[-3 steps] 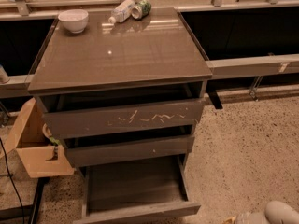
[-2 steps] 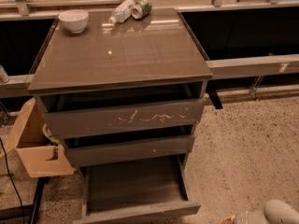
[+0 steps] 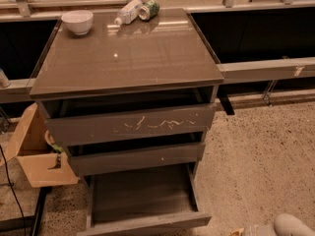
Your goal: Close bottom drawer
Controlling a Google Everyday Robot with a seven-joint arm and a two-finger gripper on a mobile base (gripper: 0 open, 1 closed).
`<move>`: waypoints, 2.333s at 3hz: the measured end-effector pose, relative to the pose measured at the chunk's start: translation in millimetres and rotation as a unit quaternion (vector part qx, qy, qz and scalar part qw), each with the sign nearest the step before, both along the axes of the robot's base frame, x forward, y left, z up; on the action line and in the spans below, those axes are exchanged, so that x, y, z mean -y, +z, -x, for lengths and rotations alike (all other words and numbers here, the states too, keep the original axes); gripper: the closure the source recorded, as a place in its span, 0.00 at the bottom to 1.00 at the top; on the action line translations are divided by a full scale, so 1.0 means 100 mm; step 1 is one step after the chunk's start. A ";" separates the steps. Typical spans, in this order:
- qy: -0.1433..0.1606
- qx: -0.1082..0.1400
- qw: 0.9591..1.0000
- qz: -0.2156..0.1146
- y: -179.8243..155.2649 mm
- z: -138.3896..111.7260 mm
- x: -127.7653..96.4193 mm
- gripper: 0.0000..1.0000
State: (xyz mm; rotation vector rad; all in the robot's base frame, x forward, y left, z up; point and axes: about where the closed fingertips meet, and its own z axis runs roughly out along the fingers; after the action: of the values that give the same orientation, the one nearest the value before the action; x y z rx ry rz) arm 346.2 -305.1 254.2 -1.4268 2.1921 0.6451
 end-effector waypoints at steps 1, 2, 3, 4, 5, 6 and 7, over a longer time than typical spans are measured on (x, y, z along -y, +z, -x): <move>0.017 0.018 1.000 -0.016 -0.19 -0.09 -0.20 1.00; 0.045 0.034 0.998 -0.035 -0.40 -0.24 -0.51 1.00; 0.063 0.042 0.996 -0.045 -0.50 -0.35 -0.71 1.00; 0.087 0.053 0.993 -0.054 -0.67 -0.44 -0.97 1.00; 0.101 0.062 0.991 -0.059 -0.78 -0.48 -1.12 1.00; 0.113 0.083 0.988 -0.062 -0.91 -0.52 -1.32 1.00; 0.119 0.097 0.986 -0.063 -0.97 -0.58 -1.44 1.00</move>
Offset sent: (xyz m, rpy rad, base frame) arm 0.0365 0.0697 -0.0540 0.0947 -0.0956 0.1306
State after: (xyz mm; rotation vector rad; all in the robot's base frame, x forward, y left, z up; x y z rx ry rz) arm 404.1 -161.2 157.1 -1.6243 1.8163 0.6815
